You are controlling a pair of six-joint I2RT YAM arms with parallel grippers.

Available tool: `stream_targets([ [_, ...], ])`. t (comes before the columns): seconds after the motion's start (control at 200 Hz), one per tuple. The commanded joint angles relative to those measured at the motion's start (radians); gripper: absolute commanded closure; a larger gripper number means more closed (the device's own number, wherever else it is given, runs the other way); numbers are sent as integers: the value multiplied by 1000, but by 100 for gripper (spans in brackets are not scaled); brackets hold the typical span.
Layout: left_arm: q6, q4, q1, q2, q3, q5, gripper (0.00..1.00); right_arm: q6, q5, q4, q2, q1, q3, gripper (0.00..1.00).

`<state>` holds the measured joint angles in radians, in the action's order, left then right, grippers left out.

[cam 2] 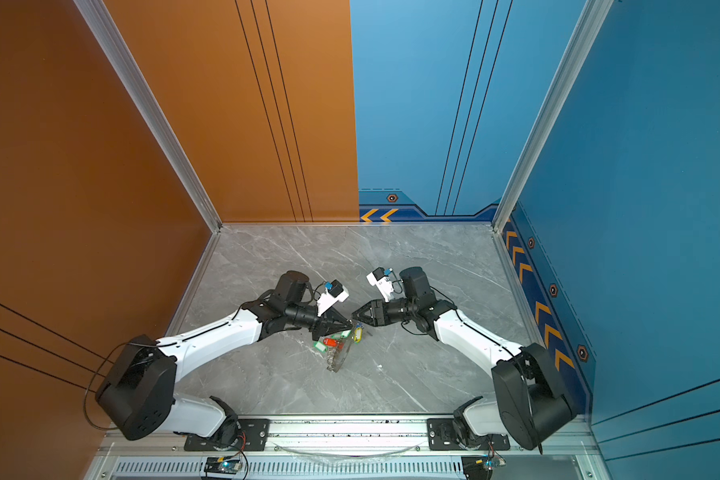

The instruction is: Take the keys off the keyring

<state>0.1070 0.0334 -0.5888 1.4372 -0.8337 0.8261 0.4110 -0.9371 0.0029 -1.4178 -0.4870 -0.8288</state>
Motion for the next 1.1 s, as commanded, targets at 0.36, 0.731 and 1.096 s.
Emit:
stream_targets([
  [0.36, 11, 1, 30, -30, 3, 64, 100, -140, -97, -124, -39, -20, -73, 65],
  [0.731, 9, 11, 37, -57, 0, 105, 100, -169, -147, -133, -128, -4, -112, 59],
  [1.096, 30, 30, 72, -43, -9, 117, 100, -171, -164, -165, -70, -11, -109, 73],
])
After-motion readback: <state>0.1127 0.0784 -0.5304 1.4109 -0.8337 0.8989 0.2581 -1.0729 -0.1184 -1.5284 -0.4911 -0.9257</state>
